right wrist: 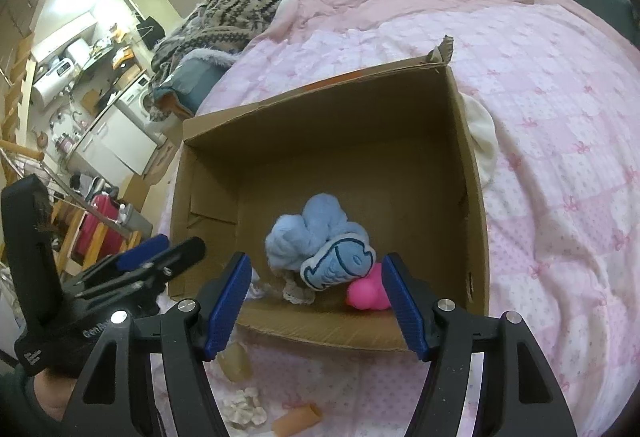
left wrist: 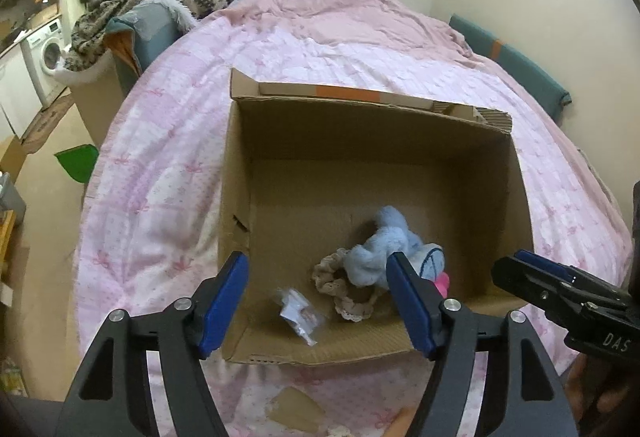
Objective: Organize soft objects
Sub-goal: 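Withdraw both open grippers from the box toward the remaining items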
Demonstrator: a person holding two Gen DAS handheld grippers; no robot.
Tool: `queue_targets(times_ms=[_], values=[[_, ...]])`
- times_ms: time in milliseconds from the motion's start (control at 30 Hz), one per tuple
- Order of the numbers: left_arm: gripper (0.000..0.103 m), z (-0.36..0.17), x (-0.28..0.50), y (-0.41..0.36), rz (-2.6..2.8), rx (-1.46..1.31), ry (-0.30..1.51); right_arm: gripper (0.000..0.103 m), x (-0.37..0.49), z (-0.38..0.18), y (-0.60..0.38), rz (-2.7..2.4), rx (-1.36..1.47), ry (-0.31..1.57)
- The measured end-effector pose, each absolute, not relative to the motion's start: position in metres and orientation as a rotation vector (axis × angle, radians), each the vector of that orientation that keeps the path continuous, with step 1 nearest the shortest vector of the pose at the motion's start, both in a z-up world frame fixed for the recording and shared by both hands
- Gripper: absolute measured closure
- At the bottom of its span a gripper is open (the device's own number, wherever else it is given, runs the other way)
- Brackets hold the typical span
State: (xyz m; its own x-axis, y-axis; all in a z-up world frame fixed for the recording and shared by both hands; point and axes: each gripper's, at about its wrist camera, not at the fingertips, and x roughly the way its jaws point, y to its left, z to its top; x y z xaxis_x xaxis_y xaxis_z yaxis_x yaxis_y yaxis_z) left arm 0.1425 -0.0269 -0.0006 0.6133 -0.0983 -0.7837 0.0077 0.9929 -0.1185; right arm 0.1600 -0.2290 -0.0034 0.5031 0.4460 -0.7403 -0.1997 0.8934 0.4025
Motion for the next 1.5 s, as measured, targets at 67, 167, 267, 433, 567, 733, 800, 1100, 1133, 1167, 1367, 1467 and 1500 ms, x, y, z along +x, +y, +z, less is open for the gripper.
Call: queue_targets(times_ms=[67,167,267,433,567,733,800,1100,1133,1167,1367,1467,1500], values=[[0.034,-0.002,0.142,-0.025,-0.060,-0.105,0.920,0.032,0.160,-0.003,-0.228,0.395,0.278,0.974],[0.034,-0.001,0.138,-0.024,-0.056,-0.103,0.920,0.032,0.158,-0.003,-0.226,0.392,0.268,0.979],[0.034,0.001,0.132,-0.024,-0.045,-0.088,0.915,0.032,0.155,-0.003,-0.225,0.386,0.259,0.984],[0.034,0.006,0.124,-0.019,-0.027,-0.092,0.910,0.032,0.147,0.000,-0.228,0.375,0.259,0.982],[0.034,0.010,0.117,-0.016,-0.024,-0.081,0.907,0.032,0.139,0.003,-0.230,0.370,0.252,0.985],[0.034,0.012,0.104,-0.008,0.000,-0.091,0.913,0.032,0.130,0.004,-0.234,0.367,0.275,0.993],[0.034,0.011,0.098,-0.004,0.010,-0.104,0.922,0.032,0.125,0.003,-0.234,0.368,0.277,0.997],[0.034,0.009,0.078,0.006,0.052,-0.127,0.945,0.032,0.104,-0.001,-0.229,0.363,0.285,1.030],[0.034,0.008,0.077,0.008,0.055,-0.132,0.951,0.032,0.101,-0.003,-0.229,0.357,0.282,1.036],[0.034,0.006,0.075,0.009,0.056,-0.138,0.960,0.032,0.097,-0.004,-0.227,0.352,0.279,1.043],[0.034,-0.005,0.067,0.011,0.066,-0.156,1.014,0.032,0.082,-0.012,-0.223,0.347,0.282,1.088],[0.034,-0.010,0.065,0.014,0.089,-0.157,1.030,0.032,0.078,-0.017,-0.223,0.343,0.282,1.112],[0.034,-0.012,0.065,0.016,0.098,-0.164,1.034,0.032,0.077,-0.020,-0.223,0.341,0.280,1.121]])
